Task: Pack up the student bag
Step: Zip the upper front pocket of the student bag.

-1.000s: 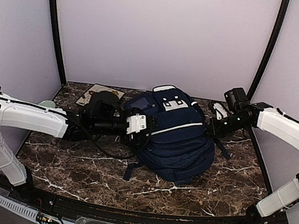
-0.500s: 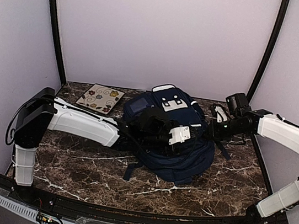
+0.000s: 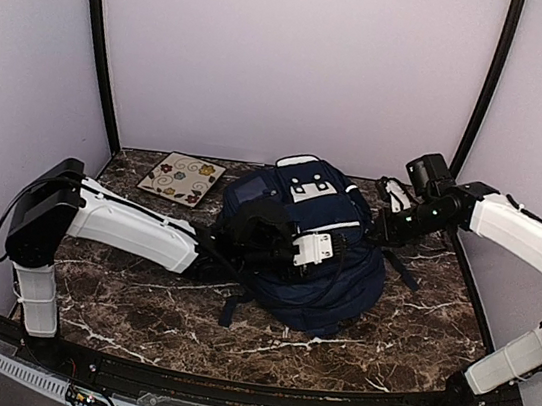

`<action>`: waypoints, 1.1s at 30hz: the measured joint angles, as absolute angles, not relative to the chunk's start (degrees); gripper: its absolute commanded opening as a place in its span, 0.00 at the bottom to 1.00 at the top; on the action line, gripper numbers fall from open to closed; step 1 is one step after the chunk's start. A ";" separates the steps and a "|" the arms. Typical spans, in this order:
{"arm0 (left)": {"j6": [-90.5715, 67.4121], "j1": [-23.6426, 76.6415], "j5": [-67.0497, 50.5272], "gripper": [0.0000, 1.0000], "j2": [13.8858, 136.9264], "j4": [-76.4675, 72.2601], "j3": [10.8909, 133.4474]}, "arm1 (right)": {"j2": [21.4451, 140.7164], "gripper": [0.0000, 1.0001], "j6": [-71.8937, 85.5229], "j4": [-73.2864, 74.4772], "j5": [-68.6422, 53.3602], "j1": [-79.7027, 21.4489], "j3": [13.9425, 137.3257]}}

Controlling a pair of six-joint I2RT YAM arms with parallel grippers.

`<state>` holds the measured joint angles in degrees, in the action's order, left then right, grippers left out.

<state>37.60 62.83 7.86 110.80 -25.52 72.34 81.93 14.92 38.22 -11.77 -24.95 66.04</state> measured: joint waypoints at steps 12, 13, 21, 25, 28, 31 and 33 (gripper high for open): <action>42.59 60.45 -5.06 0.00 89.32 -24.05 52.77 | 84.34 0.00 6.85 47.59 -21.76 -31.09 75.16; 42.76 60.40 -5.56 0.00 88.75 -23.81 52.23 | 84.86 0.00 6.17 47.70 -22.06 -31.24 75.50; 42.92 59.64 -7.55 0.00 88.03 -20.71 51.68 | 95.31 0.00 2.00 53.30 -23.55 -31.24 82.08; 42.89 59.13 -7.16 0.00 88.05 -20.91 51.59 | 96.60 0.00 3.11 52.38 -24.56 -30.59 83.81; 42.89 58.98 -6.44 0.00 88.05 -21.80 51.22 | 96.53 0.00 4.58 50.57 -26.35 -29.93 83.88; 42.89 58.81 -5.67 0.00 88.03 -22.44 51.20 | 96.53 0.00 6.39 48.49 -27.64 -29.34 83.88; 42.89 58.63 -5.39 0.00 88.03 -22.61 51.20 | 96.55 0.00 6.76 47.33 -27.90 -29.26 83.88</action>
